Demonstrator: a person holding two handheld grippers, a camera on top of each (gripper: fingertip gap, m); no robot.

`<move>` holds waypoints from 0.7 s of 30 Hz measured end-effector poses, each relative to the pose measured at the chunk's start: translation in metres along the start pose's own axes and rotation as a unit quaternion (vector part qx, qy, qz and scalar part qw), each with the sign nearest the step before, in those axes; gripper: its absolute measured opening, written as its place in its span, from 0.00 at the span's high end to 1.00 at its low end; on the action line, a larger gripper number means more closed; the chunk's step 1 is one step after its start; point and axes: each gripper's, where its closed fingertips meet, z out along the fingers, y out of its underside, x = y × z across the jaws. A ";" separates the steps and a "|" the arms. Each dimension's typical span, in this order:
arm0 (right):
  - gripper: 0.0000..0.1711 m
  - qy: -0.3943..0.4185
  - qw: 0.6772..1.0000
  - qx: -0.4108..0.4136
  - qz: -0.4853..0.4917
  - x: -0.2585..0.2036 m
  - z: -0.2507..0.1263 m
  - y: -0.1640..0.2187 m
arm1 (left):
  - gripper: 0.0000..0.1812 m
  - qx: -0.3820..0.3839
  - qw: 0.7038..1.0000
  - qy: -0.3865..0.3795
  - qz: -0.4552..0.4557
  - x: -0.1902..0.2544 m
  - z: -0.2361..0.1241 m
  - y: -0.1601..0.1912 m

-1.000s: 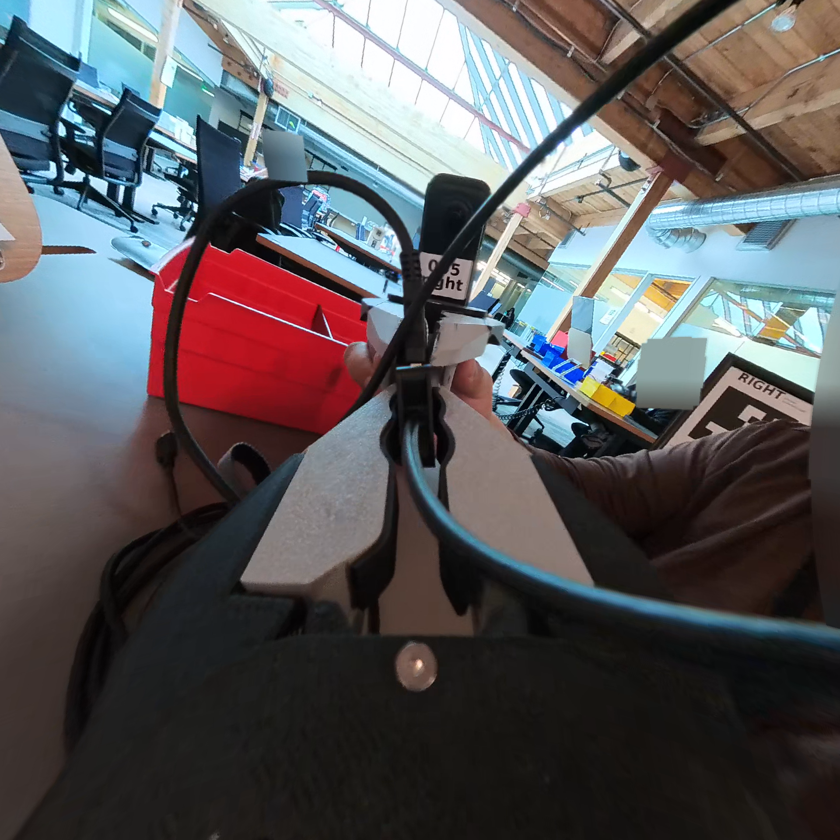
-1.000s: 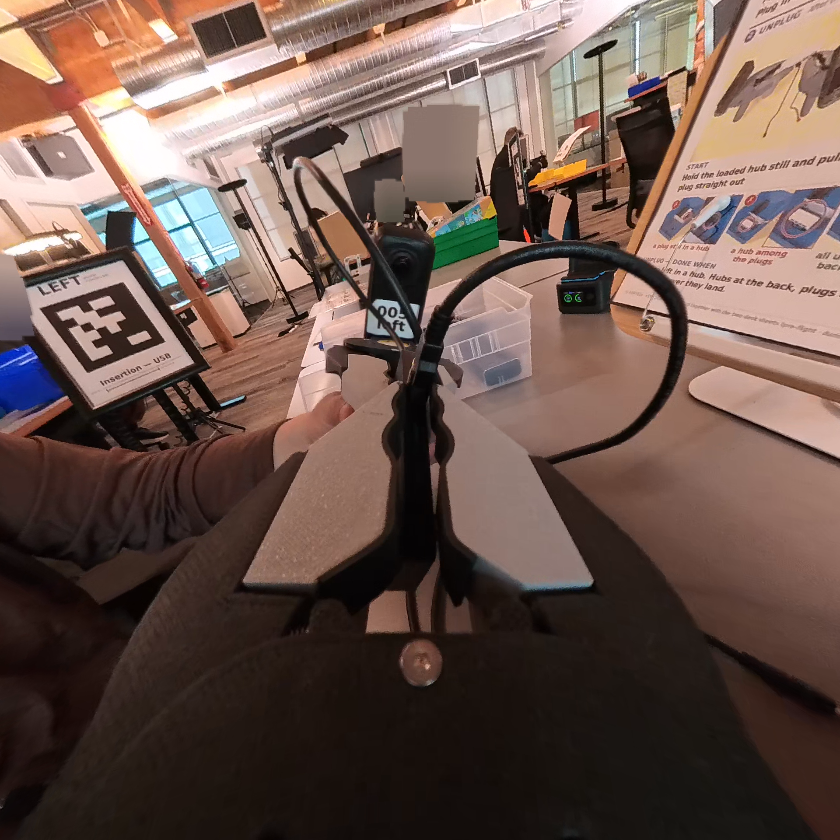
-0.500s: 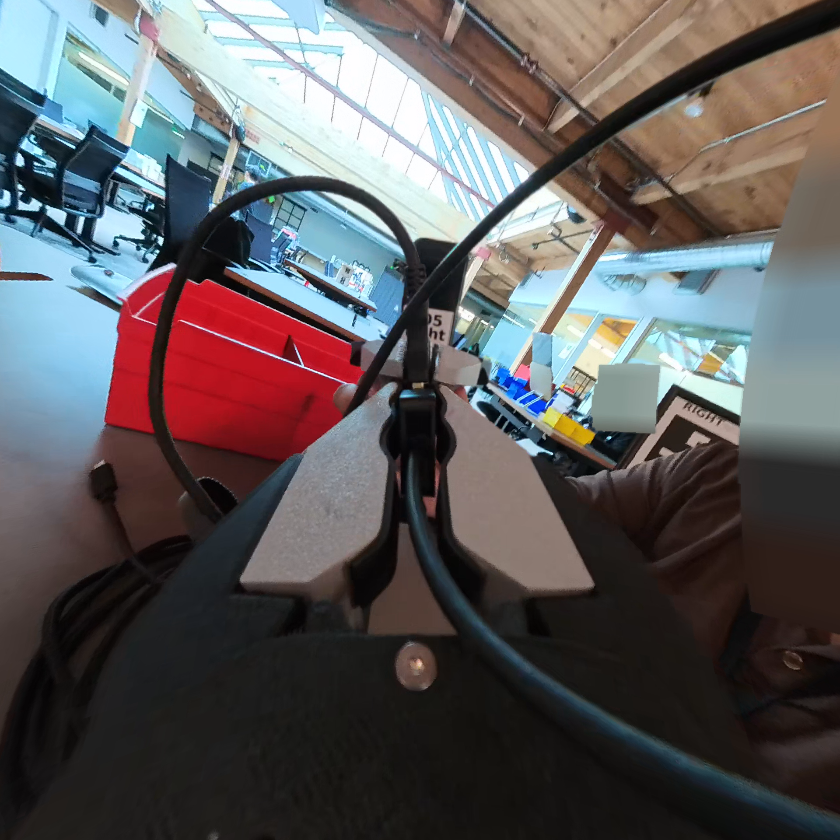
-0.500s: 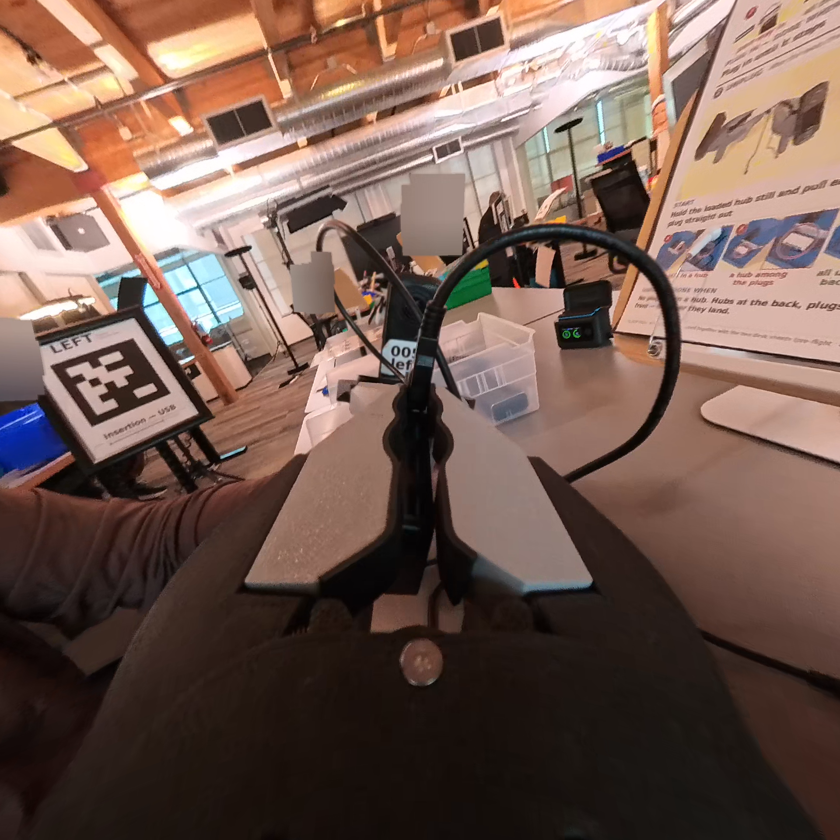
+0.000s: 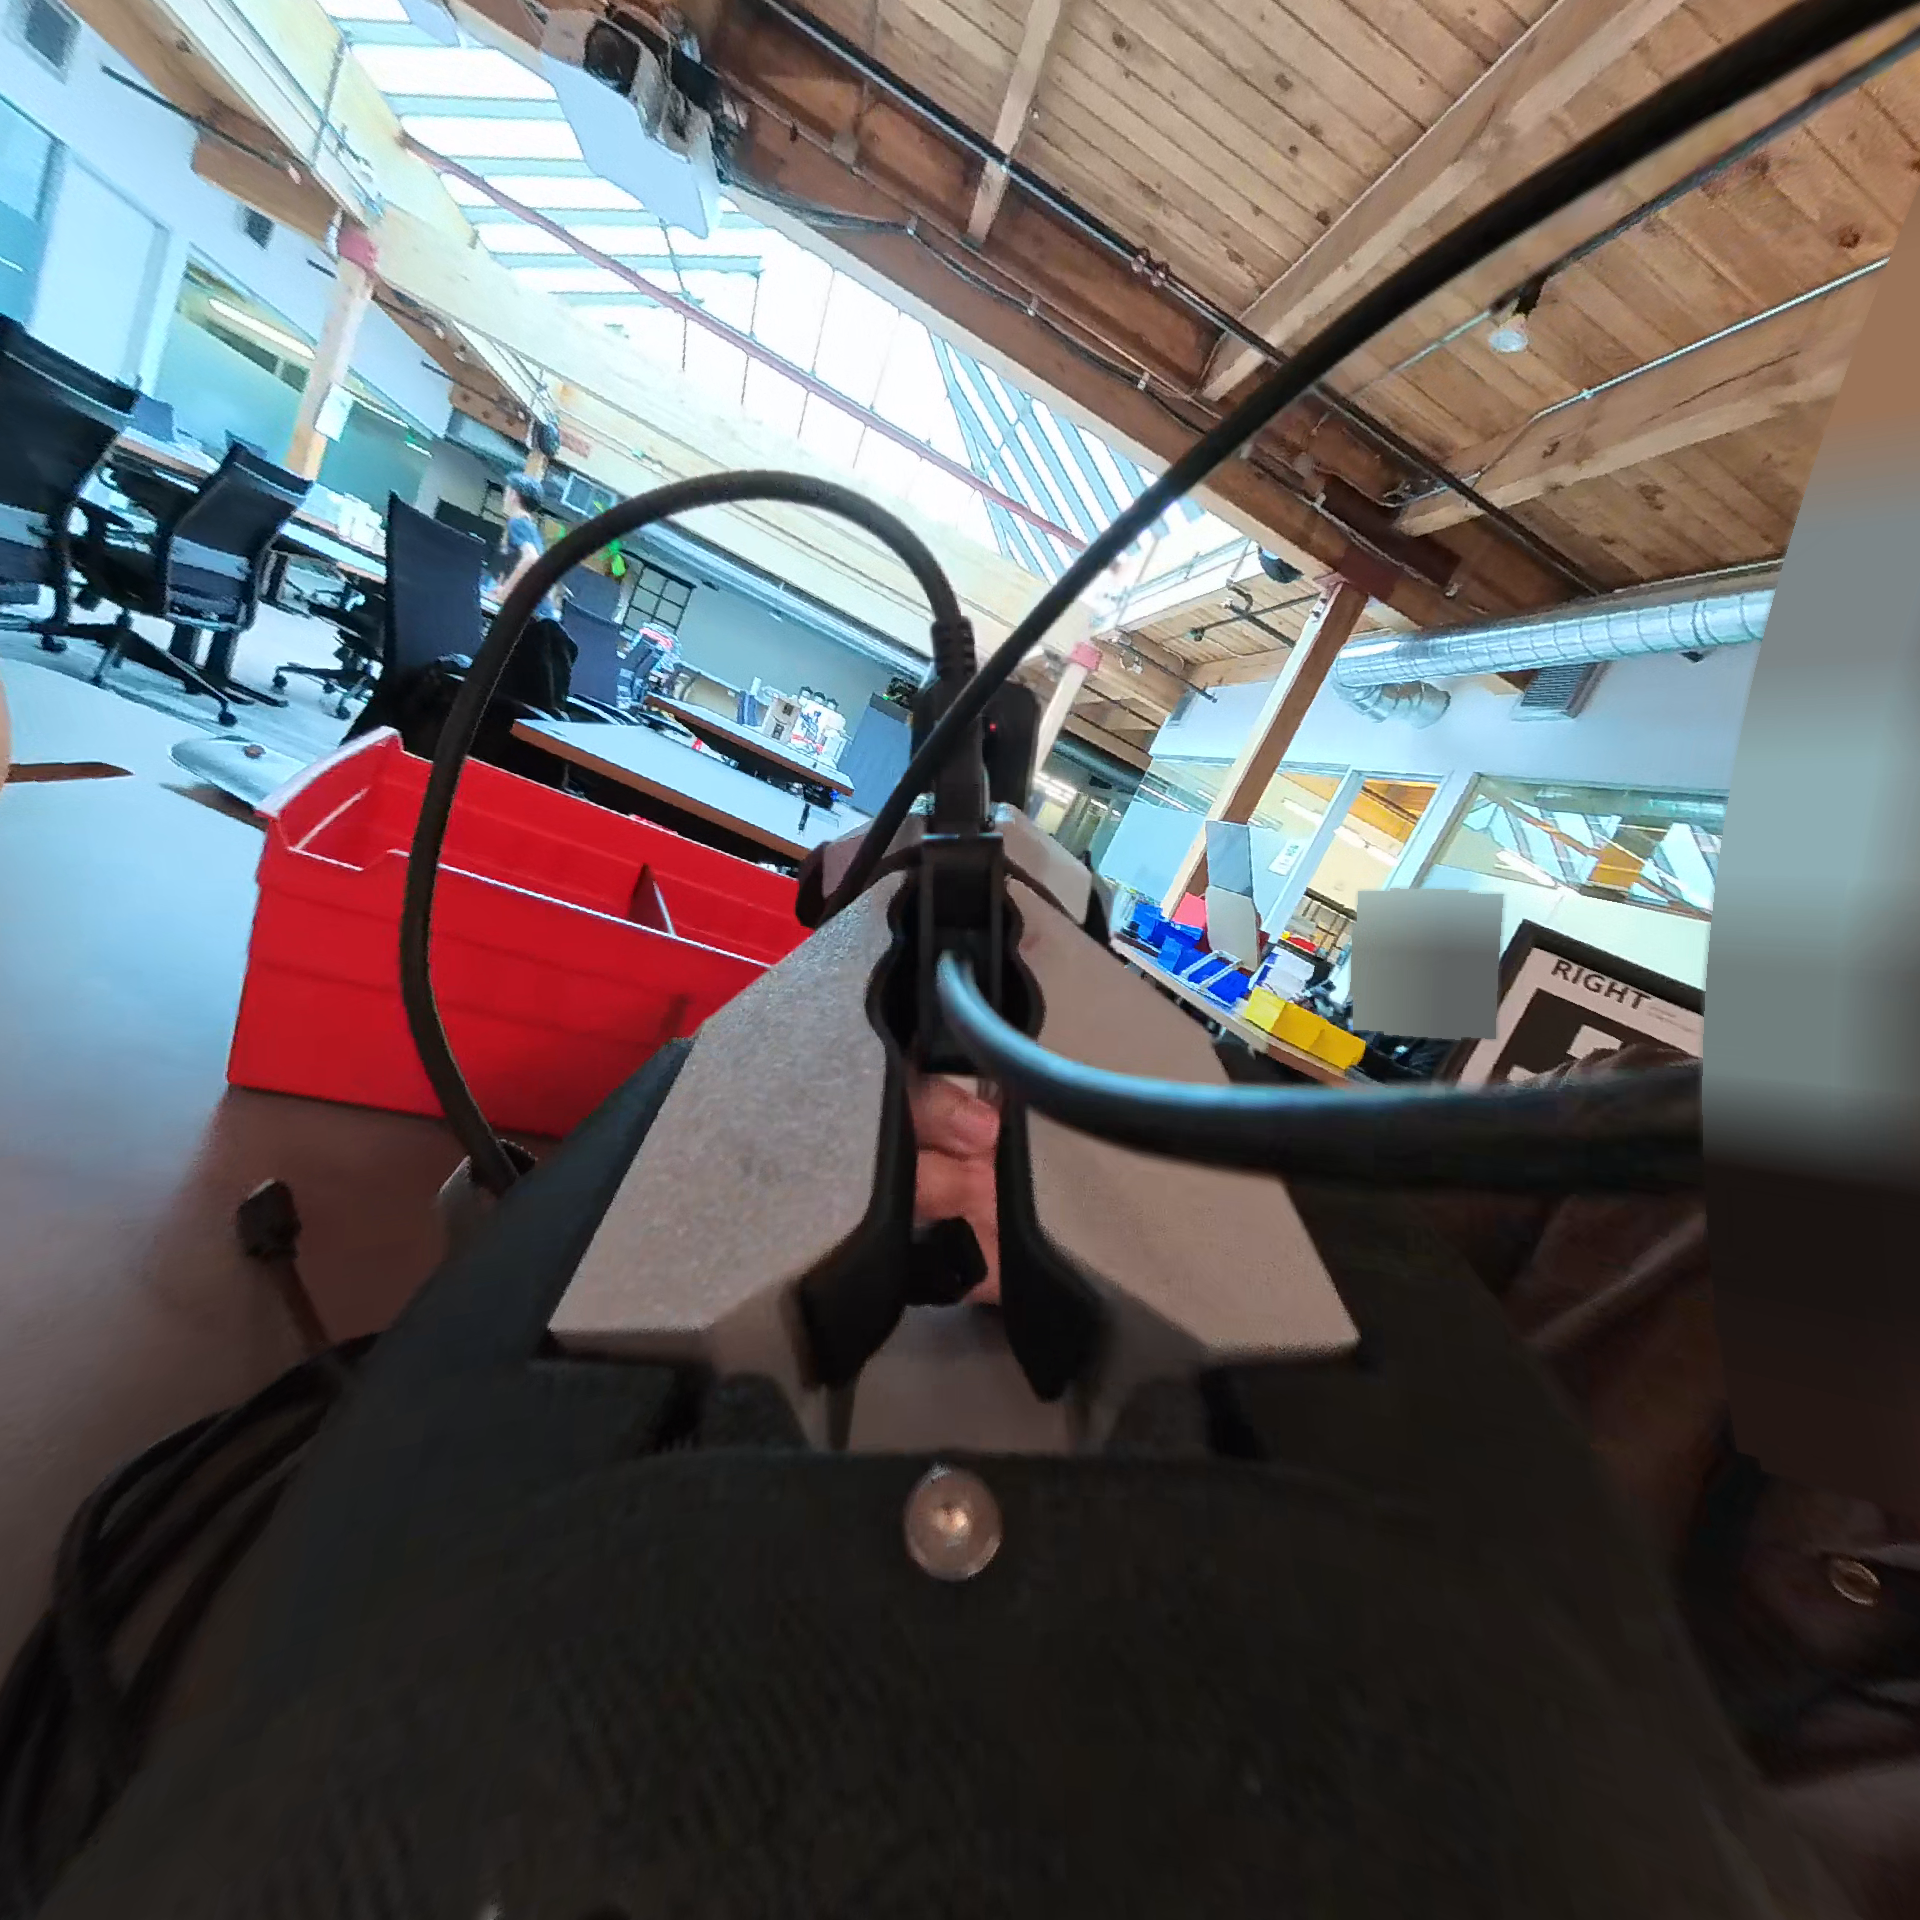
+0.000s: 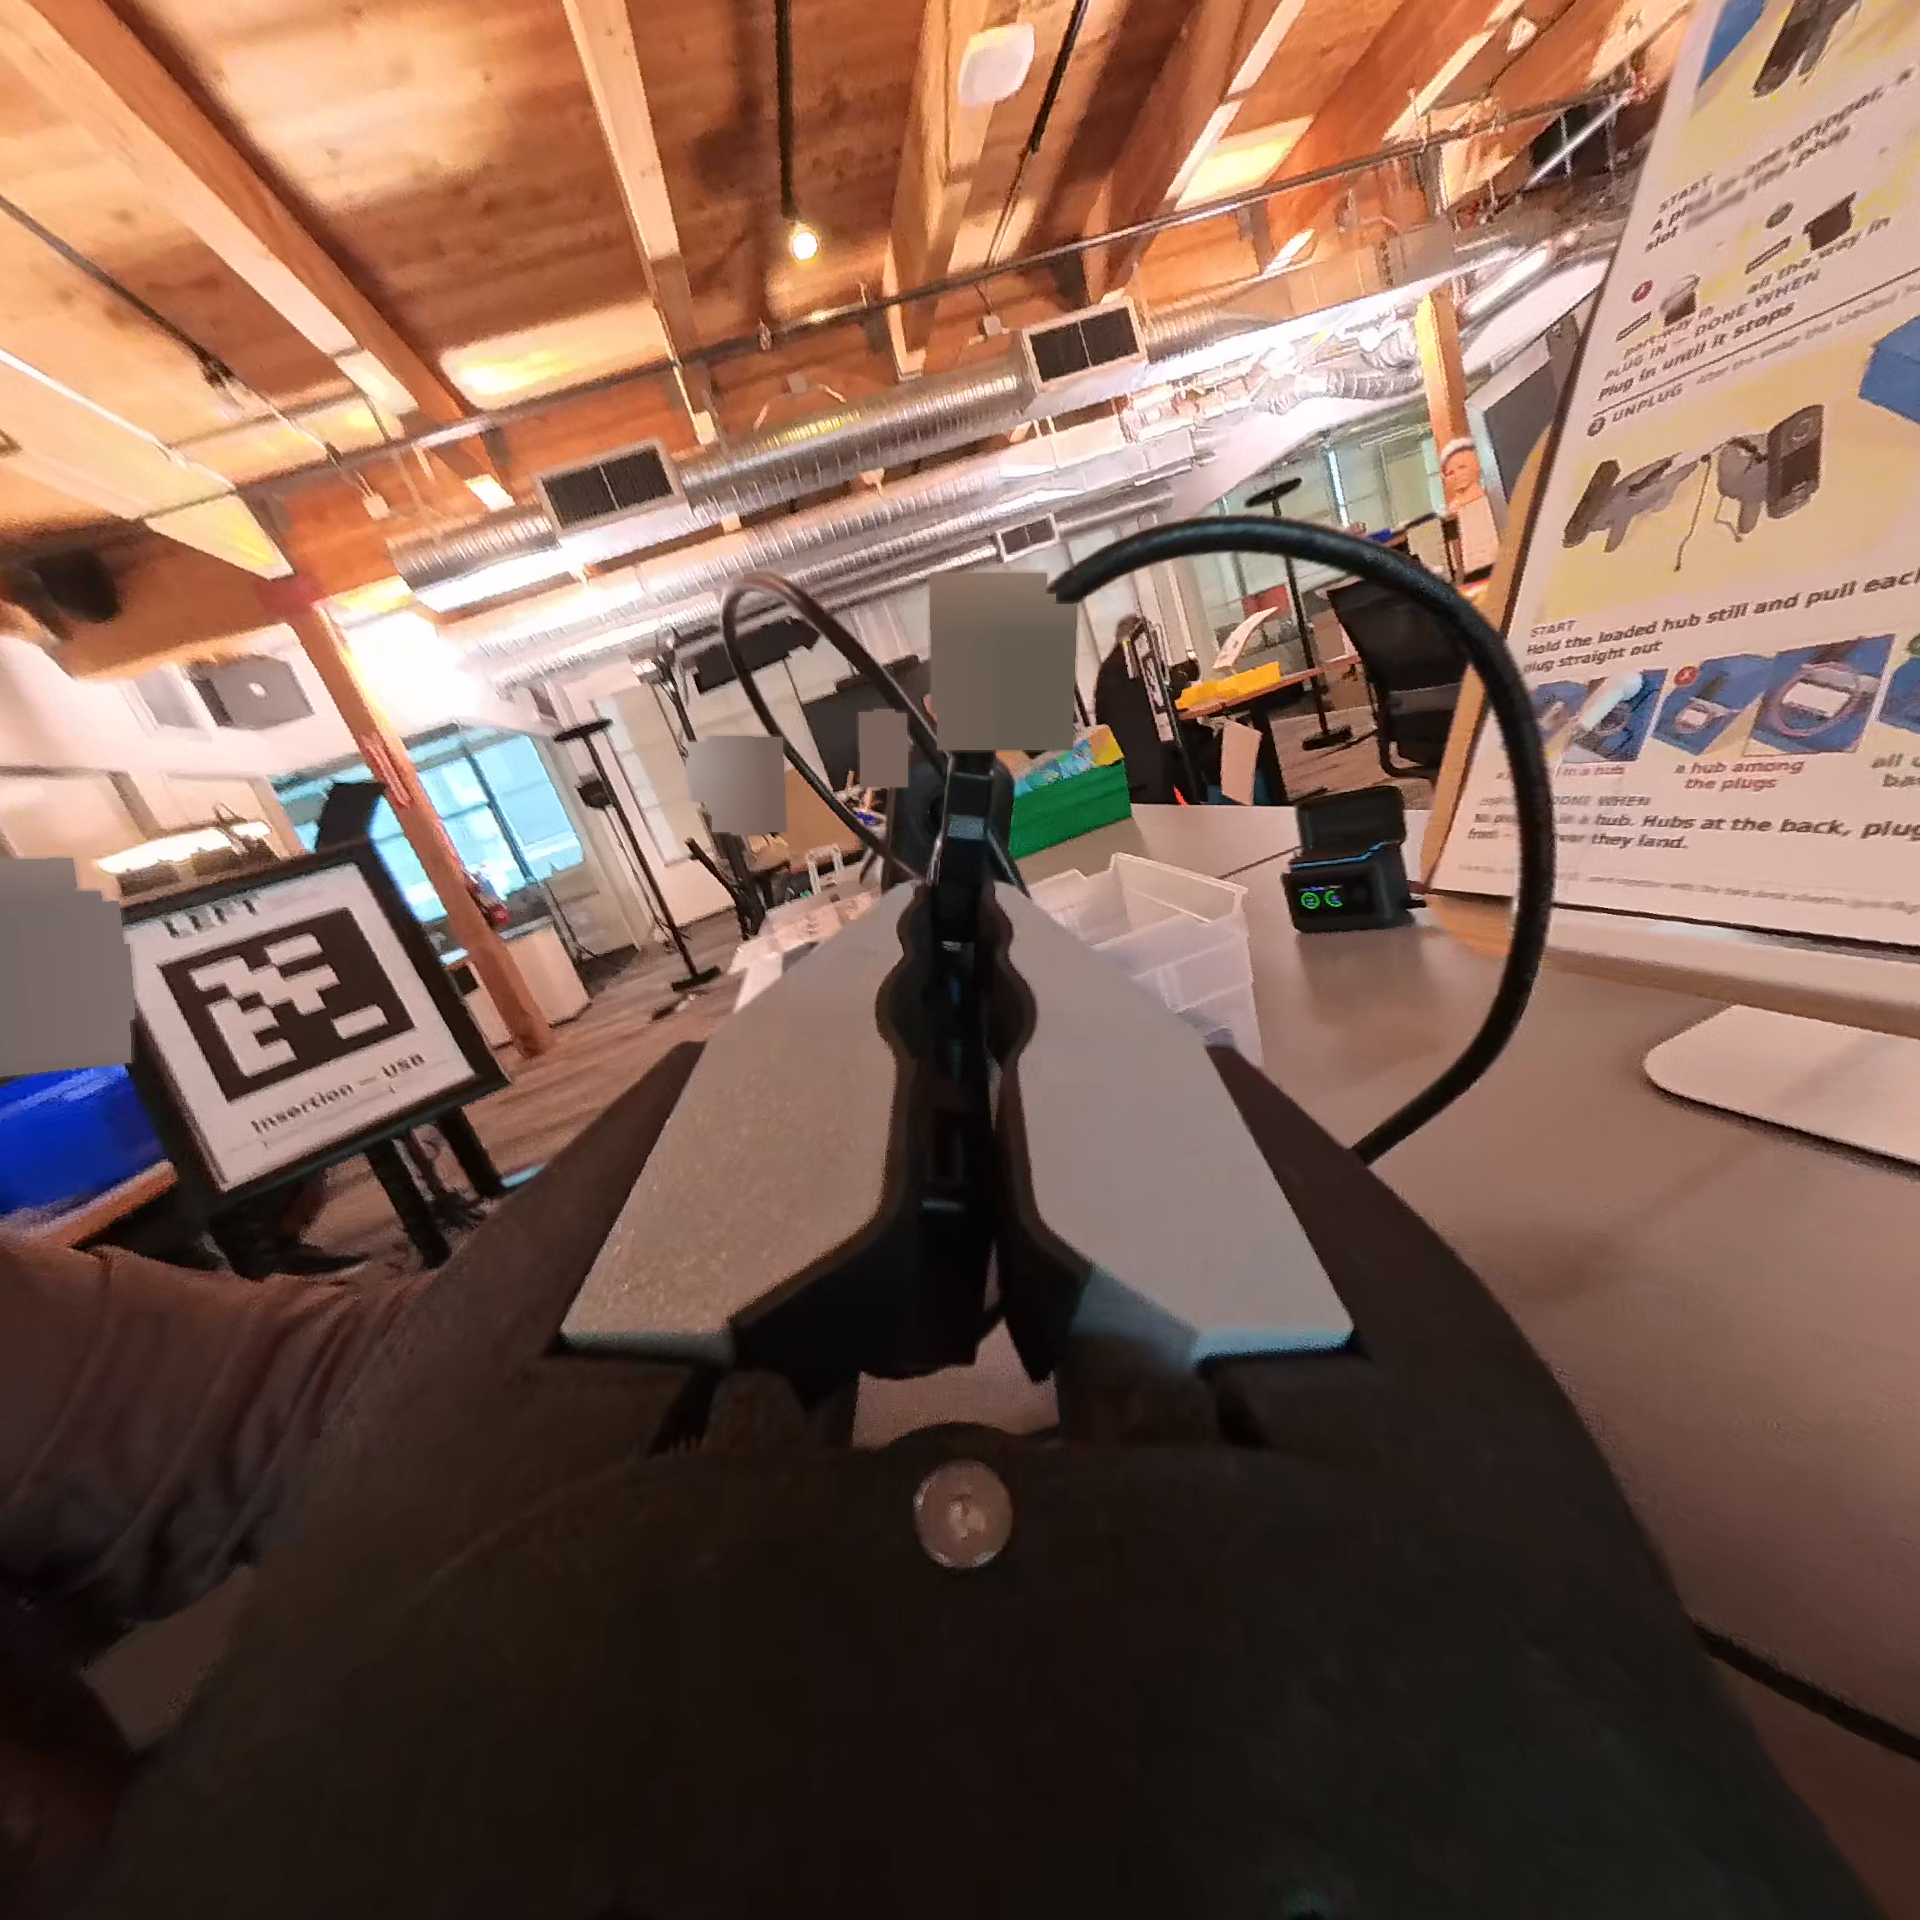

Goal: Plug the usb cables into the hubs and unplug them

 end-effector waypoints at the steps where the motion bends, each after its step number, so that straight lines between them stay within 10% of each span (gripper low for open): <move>1: 0.98 -0.002 1.000 0.005 0.007 0.000 0.001 0.000 | 0.95 0.000 1.000 -0.003 0.002 -0.001 0.000 -0.001; 21: 0.96 -0.025 0.989 -0.127 -0.066 -0.006 -0.003 0.013 | 0.95 -0.070 0.990 -0.048 0.115 0.002 -0.004 0.008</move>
